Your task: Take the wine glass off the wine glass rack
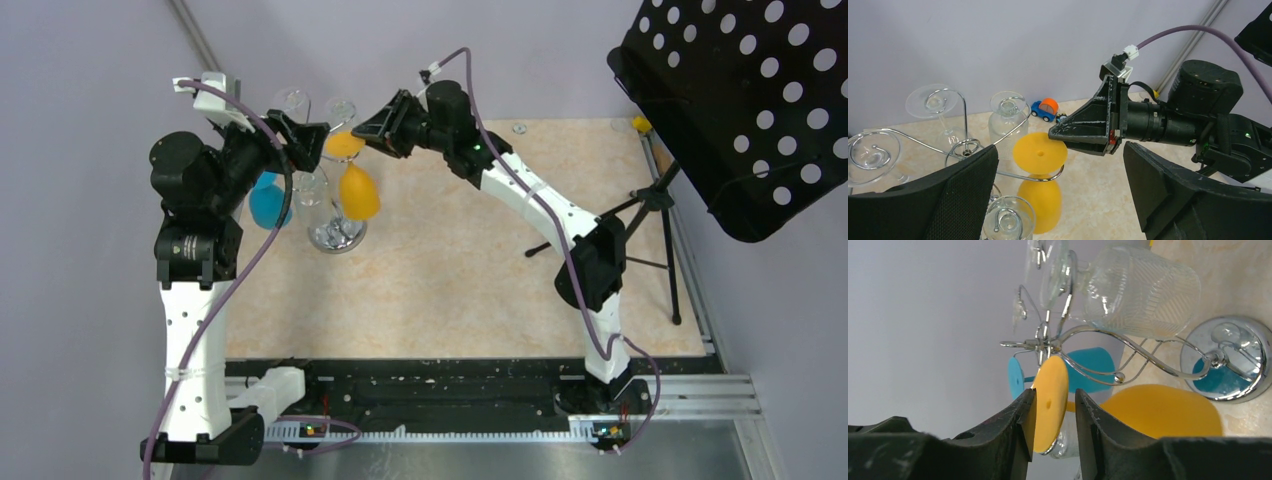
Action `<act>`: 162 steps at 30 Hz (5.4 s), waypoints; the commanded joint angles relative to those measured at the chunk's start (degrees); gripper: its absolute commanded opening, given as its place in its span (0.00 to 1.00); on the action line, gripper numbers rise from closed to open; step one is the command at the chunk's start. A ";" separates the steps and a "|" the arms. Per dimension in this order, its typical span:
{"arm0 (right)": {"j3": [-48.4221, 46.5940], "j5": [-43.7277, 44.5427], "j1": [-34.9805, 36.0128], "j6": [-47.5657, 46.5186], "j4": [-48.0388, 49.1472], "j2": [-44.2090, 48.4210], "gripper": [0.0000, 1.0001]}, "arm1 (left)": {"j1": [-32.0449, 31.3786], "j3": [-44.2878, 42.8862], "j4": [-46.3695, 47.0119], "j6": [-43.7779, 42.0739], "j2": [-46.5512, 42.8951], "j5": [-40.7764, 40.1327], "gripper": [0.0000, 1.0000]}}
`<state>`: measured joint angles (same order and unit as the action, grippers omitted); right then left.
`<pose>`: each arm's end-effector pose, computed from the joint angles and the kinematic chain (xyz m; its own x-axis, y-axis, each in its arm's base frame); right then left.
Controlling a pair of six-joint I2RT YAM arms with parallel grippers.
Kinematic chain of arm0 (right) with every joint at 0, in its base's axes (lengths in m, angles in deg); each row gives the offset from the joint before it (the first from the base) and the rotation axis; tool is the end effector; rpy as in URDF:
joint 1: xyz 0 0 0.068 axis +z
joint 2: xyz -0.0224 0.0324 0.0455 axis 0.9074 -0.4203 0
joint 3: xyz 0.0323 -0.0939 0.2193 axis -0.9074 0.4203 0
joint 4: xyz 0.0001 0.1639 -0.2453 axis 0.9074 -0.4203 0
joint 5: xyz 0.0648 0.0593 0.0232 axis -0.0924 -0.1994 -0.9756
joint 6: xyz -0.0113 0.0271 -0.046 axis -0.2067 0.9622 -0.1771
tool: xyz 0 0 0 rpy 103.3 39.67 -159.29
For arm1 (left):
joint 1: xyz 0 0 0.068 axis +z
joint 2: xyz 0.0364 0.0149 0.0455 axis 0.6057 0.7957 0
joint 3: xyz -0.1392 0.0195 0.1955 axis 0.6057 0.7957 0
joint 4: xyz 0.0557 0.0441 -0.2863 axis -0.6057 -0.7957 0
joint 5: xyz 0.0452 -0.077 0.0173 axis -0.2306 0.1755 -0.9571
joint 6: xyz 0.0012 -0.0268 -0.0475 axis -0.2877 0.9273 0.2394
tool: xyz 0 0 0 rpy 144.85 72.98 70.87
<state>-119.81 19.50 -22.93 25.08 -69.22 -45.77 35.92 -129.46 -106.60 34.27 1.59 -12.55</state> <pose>0.3719 0.3518 0.3784 -0.8272 0.4398 -0.3498 -0.2401 0.2862 0.9276 0.2253 -0.0188 0.5103 -0.0239 -0.2335 -0.9721 0.3982 0.8896 -0.2235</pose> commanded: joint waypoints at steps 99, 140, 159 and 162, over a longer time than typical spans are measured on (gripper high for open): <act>20.21 1.35 -6.90 9.99 16.40 17.56 0.00 | -0.37 2.17 11.96 10.35 3.59 18.74 0.97; 34.00 8.27 -14.27 15.61 40.22 40.19 0.00 | -11.16 0.40 45.06 69.79 21.98 11.10 0.79; 36.21 6.92 -14.35 24.22 44.61 38.60 0.00 | -11.91 -2.50 71.00 90.71 29.58 18.94 0.37; 36.99 7.17 -14.36 25.31 44.62 38.81 0.00 | -11.78 -4.25 69.83 88.62 29.45 19.88 0.28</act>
<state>-84.38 27.59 -36.86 48.11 -25.90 -6.91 24.48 -129.09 -44.72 120.78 31.95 4.00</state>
